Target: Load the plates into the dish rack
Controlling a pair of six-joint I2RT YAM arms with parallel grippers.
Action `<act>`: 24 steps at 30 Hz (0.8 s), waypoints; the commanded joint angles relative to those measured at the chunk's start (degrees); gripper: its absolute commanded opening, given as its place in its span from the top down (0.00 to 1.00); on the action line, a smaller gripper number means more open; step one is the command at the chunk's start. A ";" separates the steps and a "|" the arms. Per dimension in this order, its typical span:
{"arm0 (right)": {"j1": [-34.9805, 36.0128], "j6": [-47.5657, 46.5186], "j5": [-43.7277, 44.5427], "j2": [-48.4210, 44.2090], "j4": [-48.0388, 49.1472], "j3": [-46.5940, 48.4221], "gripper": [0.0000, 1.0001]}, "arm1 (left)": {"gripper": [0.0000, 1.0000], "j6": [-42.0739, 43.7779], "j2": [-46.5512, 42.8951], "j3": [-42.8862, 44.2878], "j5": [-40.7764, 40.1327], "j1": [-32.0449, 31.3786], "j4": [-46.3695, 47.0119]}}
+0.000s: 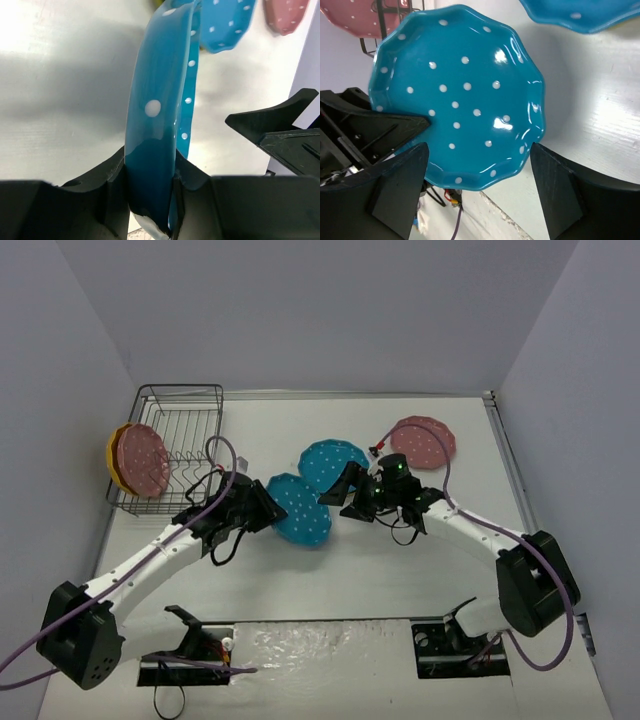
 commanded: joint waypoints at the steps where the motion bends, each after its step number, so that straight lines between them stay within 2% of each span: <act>1: -1.49 -7.81 5.95 -3.88 -10.64 6.31 0.14 | 1.00 11.65 -3.00 14.36 -3.01 1.29 -2.19; 4: -4.17 -11.47 6.64 -4.84 -14.05 10.31 0.11 | 1.00 18.54 -2.02 22.87 -4.81 3.69 -7.56; 7: -7.42 -14.58 6.25 -4.97 -18.56 16.00 0.01 | 1.00 28.26 -1.34 28.55 -6.25 7.54 -8.67; 11: -10.32 -18.17 6.06 -5.61 -20.75 19.96 0.00 | 1.00 37.90 2.34 38.62 -6.21 15.90 -13.57; 12: -10.83 -18.81 5.98 -5.69 -20.92 20.38 0.00 | 1.00 40.55 3.06 38.96 -6.39 16.93 -13.70; 14: -11.66 -20.63 5.81 -5.61 -21.17 20.96 0.00 | 1.00 48.87 4.88 44.63 -9.84 19.82 -16.00; 18: -12.24 -22.70 4.01 -3.93 -21.61 20.71 0.00 | 1.00 57.44 7.87 49.20 -12.90 25.47 -17.82; 24: -12.80 -24.83 1.69 -1.76 -21.61 20.61 0.00 | 1.00 67.29 10.33 51.31 -15.60 34.39 -18.59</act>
